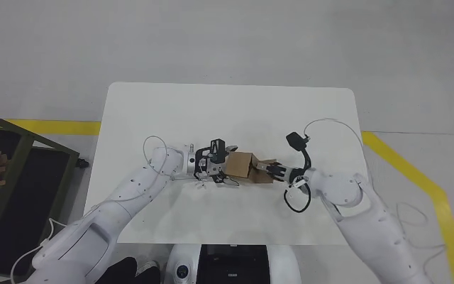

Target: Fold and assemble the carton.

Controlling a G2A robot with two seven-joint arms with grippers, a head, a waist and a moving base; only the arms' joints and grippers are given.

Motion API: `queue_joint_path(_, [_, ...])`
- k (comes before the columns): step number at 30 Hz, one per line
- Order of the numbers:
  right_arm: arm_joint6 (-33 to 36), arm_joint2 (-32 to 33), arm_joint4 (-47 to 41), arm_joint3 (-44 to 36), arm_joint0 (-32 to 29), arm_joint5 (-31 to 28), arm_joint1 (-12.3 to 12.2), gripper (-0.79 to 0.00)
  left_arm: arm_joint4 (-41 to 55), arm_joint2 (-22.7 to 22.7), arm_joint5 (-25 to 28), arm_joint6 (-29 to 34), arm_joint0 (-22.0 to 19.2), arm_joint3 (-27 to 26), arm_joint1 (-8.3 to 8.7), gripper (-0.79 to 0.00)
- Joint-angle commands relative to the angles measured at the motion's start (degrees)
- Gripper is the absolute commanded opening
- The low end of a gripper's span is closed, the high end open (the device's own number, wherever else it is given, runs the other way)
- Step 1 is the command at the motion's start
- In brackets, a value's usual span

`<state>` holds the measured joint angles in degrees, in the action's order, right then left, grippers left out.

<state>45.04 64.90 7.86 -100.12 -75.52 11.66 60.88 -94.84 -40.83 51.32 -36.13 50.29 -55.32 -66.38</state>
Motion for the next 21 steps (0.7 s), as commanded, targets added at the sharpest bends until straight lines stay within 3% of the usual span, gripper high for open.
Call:
queue_joint_path(1, [0.2, 0.6, -1.4, 0.3, -0.4, -1.5, 0.0, -0.514, 0.1, 0.0, -0.1, 0.1, 0.0, 0.0, 0.01, 0.0])
queue_joint_path(21, [1.7, 7.5, -11.1, -0.4, -6.4, -11.4, -1.0, -0.416, 0.6, 0.0, -0.1, 1.3, 0.0, -0.1, -0.07, 0.0])
